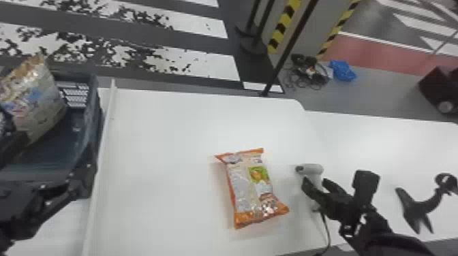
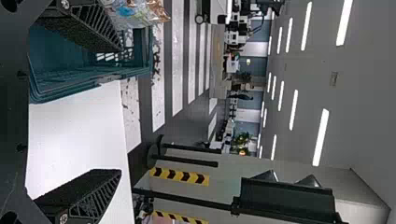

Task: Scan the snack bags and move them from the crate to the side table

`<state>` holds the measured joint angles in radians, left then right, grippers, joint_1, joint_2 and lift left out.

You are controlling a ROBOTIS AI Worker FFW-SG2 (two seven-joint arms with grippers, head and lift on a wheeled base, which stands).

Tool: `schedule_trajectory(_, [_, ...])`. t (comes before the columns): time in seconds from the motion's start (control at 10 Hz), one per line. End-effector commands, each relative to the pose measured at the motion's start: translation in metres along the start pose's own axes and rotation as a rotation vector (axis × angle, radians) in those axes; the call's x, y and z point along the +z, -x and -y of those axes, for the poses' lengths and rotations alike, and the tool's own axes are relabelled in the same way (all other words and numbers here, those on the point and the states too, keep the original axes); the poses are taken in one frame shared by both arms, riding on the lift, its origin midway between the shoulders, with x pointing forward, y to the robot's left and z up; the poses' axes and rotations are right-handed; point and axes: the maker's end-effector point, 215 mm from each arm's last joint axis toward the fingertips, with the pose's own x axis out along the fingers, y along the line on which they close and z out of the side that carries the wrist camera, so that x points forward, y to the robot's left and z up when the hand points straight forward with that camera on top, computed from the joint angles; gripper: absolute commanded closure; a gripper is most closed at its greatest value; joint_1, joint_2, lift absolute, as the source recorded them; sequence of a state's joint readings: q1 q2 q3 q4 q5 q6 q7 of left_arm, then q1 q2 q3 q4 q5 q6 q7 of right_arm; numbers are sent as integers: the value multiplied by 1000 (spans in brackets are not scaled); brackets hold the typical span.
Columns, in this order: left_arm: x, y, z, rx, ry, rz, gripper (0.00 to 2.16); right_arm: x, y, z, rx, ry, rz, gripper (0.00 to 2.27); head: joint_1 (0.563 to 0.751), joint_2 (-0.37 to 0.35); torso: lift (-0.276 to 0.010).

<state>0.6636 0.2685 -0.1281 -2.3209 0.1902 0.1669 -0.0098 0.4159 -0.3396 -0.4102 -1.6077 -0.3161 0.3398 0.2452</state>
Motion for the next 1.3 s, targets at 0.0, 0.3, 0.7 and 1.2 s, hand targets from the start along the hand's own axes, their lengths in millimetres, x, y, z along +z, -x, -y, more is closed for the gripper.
schedule_trajectory(0.0, [1,-2,0,-1,-1,1,73,30,17,-19,20,26,64,43,695,-350,-87])
schedule_trajectory(0.3, [-1,-3,0,0,-1,-2,73,16,34,-82,184,-17,-61,53,695,-350,-87])
schedule_trajectory(0.7, [-6,1,1,-2,0,-13,73,14,36,-131,444,-102,-231,83,695,-333,-87])
schedule_trajectory(1.2, [-7,5,2,3,-19,-20,73,3,12,-155,648,-233,-343,83,695,-294,-87])
